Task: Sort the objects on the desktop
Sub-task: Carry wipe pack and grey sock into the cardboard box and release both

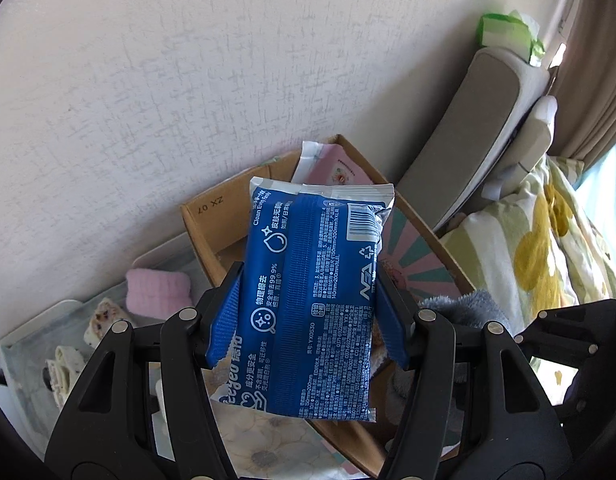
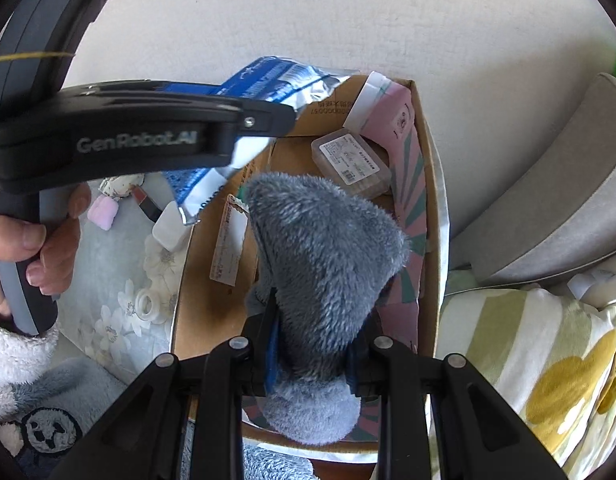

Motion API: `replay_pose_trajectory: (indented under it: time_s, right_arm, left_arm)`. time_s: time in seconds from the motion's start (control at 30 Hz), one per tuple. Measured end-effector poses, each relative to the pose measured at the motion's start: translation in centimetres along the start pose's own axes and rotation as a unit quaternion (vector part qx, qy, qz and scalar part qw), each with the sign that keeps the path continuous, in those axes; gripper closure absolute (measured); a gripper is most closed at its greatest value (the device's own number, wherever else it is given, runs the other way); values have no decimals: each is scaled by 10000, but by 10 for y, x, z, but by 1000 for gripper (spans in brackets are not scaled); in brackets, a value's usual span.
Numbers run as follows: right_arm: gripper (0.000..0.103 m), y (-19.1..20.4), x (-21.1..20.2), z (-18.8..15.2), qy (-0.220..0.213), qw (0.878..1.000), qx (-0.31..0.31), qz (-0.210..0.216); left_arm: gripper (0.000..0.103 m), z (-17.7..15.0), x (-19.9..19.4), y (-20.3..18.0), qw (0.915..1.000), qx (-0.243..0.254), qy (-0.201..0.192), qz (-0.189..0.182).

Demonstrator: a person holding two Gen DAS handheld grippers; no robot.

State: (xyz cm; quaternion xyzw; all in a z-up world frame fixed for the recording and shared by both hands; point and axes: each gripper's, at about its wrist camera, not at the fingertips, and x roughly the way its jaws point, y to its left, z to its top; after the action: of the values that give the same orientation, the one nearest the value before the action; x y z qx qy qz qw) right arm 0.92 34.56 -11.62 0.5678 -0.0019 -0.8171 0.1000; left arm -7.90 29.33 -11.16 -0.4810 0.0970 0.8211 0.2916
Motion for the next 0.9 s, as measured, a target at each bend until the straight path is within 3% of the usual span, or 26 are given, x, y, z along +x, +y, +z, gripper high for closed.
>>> replay_pose_trajectory:
  time_s: [0.27,0.33,0.37,0.43,0.47,0.9]
  right_arm:
    - [77,3,14,1,245,9997,-78,-52]
    - [66,4,17,2,262,9996,-83,-72]
    - [54,4,17,3,242,9997,-64,5]
    - [33,2,14,4,106,9998,72,144]
    - [20,0,12,5,33,9997,184,155]
    - [18,0,-9,8,-279,9983,508,-67]
  left_arm:
    - [45,-4,13,8,9999,-42,154,50]
    - [41,-4,14,9,9998,-80,165,-8]
    - [37,-3,14,10,9997,-112,179,-74]
    - [0,1,7,11,9996,-201,100,-198]
    - [0,3,0,13,9994,-265,-53,-203]
    - [0,-1,-56,44,9969,-545,-567,31]
